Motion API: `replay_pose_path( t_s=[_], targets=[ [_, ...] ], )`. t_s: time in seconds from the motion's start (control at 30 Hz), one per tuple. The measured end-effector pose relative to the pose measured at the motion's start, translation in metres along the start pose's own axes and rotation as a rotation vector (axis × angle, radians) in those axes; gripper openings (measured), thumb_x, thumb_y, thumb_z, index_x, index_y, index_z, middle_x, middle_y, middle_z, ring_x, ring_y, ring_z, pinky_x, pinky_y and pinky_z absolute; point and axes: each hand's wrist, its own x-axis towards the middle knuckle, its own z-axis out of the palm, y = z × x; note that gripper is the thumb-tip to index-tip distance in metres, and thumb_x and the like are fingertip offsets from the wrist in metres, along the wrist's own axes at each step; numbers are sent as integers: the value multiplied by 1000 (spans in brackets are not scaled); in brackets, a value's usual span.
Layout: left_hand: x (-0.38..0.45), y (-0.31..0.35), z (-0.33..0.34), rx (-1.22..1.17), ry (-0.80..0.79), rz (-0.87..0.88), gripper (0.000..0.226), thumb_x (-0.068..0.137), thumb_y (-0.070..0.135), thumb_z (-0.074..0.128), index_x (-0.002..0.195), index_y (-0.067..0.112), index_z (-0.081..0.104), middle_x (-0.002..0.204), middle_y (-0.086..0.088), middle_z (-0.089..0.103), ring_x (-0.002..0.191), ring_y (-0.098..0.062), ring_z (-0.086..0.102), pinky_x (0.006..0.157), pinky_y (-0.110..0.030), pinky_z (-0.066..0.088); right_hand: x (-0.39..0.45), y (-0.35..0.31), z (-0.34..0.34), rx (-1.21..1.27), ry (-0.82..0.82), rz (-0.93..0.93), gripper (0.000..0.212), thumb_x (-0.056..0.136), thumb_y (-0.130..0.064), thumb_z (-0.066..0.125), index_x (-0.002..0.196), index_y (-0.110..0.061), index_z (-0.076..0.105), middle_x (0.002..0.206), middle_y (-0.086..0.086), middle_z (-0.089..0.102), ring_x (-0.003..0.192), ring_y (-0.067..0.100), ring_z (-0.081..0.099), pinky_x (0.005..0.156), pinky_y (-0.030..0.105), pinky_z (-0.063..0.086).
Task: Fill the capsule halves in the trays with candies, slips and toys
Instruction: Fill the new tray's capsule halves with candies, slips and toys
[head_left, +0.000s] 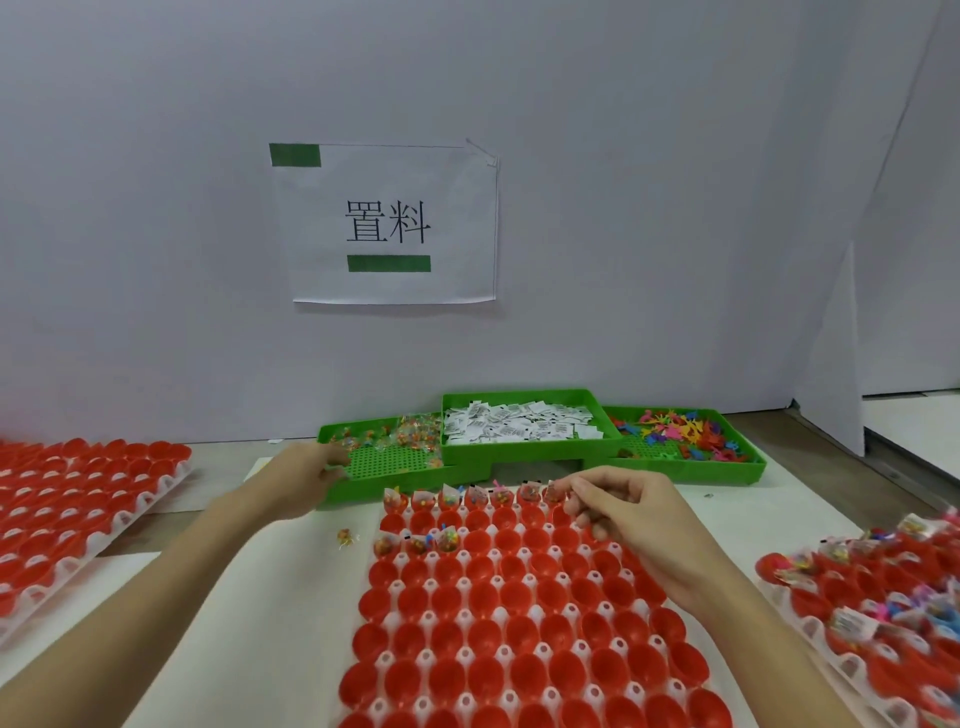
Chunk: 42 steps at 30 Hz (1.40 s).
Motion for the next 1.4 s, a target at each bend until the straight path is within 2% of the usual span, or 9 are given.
replay_pose_path(
  t_s=[0.13,0.4,0.6,0.73,0.83,1.03,1.23,1.33,1.4],
  targets=[
    [16,-12,-1,84,-78,90,24,105,23,56,121,21,73,117,4,74,88,-10,56,72,-17,38,0,-1,-4,28,17,4,20,100,-11,63,95,-13,82,83,10,75,71,11,64,62,22,51],
    [19,-4,0,86,-94,132,26,106,13,51,120,8,72,114,-11,69,98,-23,59,76,-26,37,1,-1,-6,42,47,16,21,100,-9,61,95,-10,82,82,10,75,72,13,63,63,23,51],
    [12,-7,1,30,-24,110,28,103,14,58,77,9,62,77,-4,54,69,-19,44,57,-20,30,0,-1,-6,41,56,28,20,100,-9,61,96,-10,81,83,10,75,72,12,64,63,23,51],
    [4,-12,-4,-106,30,134,7,91,10,76,86,15,79,83,5,71,74,-9,66,73,-18,52,0,-1,-6,37,61,38,22,101,-9,61,94,-11,82,83,10,76,72,13,64,64,24,51],
    [1,-17,-6,-181,64,116,17,82,-5,79,87,11,82,81,7,74,71,6,68,69,-6,51,0,-1,-6,45,69,44,22,100,-9,62,92,-11,82,84,12,76,72,13,65,64,25,52],
    [-1,-15,-7,-232,129,98,22,80,-2,83,78,19,79,78,7,76,74,-3,71,65,-6,48,0,-1,-7,40,79,58,21,100,-9,62,93,-10,81,81,9,76,71,12,65,62,23,51],
    [-23,2,3,-455,441,1,14,88,1,76,83,14,72,79,5,75,75,-5,70,65,-3,47,0,-1,-8,40,83,58,21,100,-10,62,93,-11,81,82,9,77,72,12,66,63,22,52],
    [-43,24,12,-750,491,-37,10,94,3,69,92,12,67,81,3,76,77,-16,74,72,-22,58,0,0,-7,22,86,66,21,100,-9,62,93,-11,82,82,8,77,72,12,66,63,23,52],
    [-63,40,19,-863,503,-16,13,97,4,66,96,17,66,78,1,75,73,-15,73,71,-25,58,0,0,-7,15,81,67,22,100,-10,62,92,-13,82,82,9,77,72,12,66,63,22,52]
  ],
)
